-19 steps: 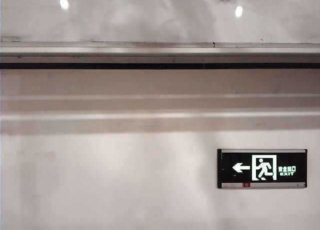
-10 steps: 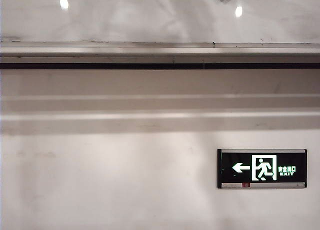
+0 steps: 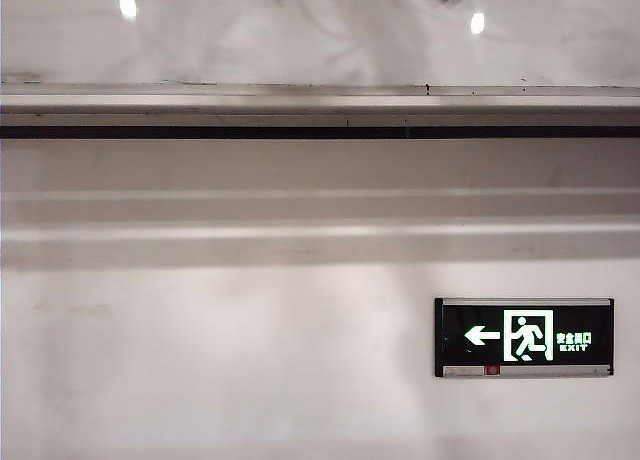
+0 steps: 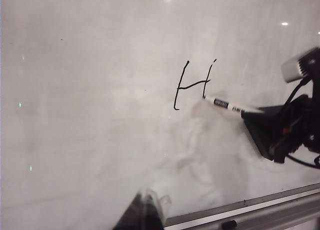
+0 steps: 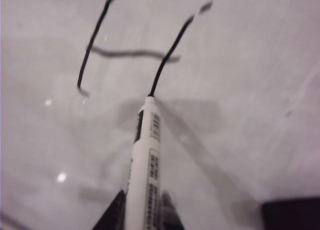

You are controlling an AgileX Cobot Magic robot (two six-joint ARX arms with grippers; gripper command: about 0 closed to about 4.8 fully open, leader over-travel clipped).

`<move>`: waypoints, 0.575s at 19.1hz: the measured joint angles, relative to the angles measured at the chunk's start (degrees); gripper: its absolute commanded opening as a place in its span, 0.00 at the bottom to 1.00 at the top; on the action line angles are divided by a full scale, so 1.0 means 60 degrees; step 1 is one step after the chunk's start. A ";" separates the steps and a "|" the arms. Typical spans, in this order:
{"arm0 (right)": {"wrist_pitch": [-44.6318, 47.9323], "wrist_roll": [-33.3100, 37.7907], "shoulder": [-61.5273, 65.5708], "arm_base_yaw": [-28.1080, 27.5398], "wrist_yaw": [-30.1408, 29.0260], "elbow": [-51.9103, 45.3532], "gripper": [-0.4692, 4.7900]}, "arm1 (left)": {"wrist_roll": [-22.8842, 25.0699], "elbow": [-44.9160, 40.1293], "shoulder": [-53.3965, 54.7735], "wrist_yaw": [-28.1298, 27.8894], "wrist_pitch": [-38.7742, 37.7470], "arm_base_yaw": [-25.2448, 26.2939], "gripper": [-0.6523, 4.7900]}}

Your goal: Take a marker from the whiteboard tray, write "Hi!" on the whiteboard, and then put the marker back vertically into the whiteboard tray.

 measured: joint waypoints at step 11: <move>0.0514 0.0051 -0.0637 0.0160 0.0546 0.0033 0.09 | -0.0011 0.0000 0.0000 0.0000 -0.0007 -0.0004 0.11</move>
